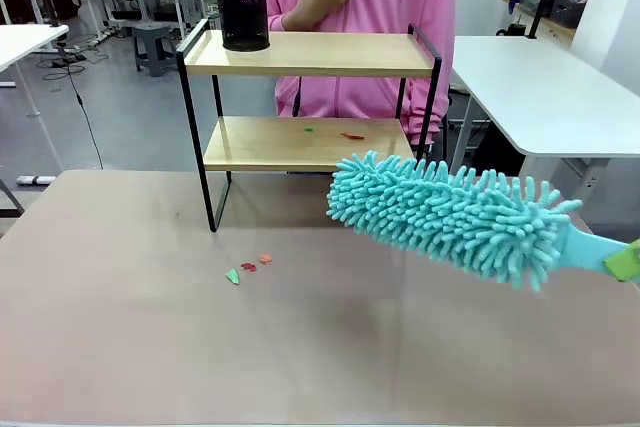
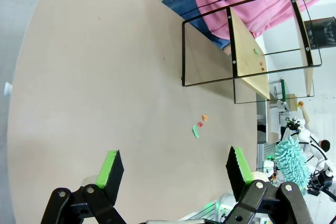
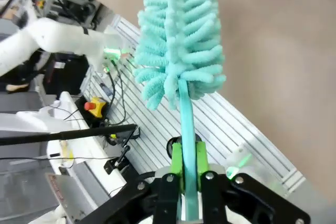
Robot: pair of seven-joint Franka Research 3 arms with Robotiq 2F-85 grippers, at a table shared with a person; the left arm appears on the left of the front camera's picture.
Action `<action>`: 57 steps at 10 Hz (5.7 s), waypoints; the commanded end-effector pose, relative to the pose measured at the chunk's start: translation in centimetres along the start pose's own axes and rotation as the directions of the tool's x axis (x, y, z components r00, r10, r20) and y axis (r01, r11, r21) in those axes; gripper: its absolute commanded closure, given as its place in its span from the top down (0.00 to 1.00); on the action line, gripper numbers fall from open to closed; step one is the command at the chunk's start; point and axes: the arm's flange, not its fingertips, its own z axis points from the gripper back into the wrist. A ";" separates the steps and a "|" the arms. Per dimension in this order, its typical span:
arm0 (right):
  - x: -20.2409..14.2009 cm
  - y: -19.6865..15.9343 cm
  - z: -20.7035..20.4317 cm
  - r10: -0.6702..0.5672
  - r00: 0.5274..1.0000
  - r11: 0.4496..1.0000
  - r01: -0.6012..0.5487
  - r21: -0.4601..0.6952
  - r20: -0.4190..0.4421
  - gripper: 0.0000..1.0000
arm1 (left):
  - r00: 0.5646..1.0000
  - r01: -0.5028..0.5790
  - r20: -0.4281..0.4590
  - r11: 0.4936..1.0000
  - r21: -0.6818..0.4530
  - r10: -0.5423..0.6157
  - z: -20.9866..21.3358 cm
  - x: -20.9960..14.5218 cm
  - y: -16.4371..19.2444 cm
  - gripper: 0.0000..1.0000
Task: Clean the shelf.
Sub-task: Clean the remaining tier of the Shelf with the Duster once objects are removed.
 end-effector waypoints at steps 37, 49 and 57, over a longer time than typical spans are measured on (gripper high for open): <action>23.8 -6.1 -19.8 -0.121 0.990 0.993 0.119 0.024 0.070 0.12 | 1.000 0.019 0.009 1.000 -0.016 -0.019 0.0 -0.1 0.0 1.00; 3.9 -8.6 2.7 0.137 0.991 0.761 -0.110 0.640 0.007 0.12 | 1.000 0.019 0.009 1.000 -0.016 -0.019 0.0 -0.1 0.0 1.00; -10.7 -16.3 7.1 -0.622 0.673 0.781 0.567 0.261 0.400 0.12 | 1.000 0.019 0.009 1.000 -0.016 -0.019 0.0 -0.1 0.0 1.00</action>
